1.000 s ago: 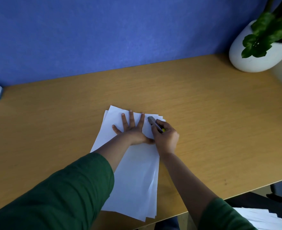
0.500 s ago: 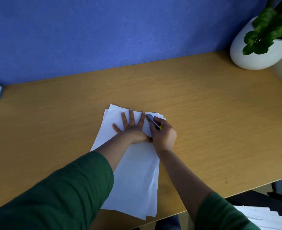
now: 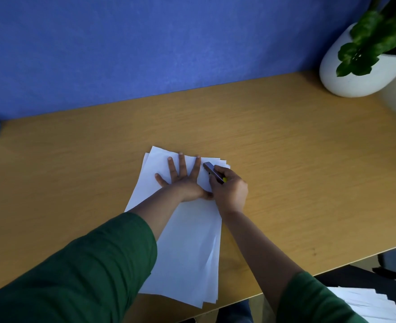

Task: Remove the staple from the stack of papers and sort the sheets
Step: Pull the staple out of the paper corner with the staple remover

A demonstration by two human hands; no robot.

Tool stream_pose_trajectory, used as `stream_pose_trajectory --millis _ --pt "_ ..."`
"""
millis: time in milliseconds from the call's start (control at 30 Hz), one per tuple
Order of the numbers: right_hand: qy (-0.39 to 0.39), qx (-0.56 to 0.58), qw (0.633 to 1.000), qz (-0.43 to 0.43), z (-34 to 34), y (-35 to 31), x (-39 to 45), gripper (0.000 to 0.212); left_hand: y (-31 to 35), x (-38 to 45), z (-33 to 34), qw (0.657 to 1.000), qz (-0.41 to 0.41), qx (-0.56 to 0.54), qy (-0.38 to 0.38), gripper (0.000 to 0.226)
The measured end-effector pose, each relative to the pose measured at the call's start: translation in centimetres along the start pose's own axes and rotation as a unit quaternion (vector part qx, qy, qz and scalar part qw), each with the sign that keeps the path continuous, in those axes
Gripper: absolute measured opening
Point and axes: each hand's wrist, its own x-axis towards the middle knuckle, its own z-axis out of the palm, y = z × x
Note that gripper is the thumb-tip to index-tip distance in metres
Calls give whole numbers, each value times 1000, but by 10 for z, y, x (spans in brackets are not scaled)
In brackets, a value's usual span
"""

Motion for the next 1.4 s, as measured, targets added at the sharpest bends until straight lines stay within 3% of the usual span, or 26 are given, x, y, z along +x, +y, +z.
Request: stream_pose_trajectory --millis 167,433,800,1033,1233,1400 --pt "-10 -55 998 -15 4 -6 4 27 0 -1 0 1000 1 5 11 109" --pt "26 36 998 51 0 -10 7 22 0 0 0 1000 2 -7 2 116" --pt "-14 -137 987 -84 3 -1 -2 35 0 1 1 1000 -5 6 8 106" --pt "-2 -134 987 -92 10 -2 0 34 0 2 0 1000 -5 9 3 105" --pt "20 -11 999 37 7 -10 3 25 1 -1 -2 1000 -6 6 -5 109" --pt "5 101 984 145 2 -15 11 21 1 -3 -4 1000 -5 6 -7 109"
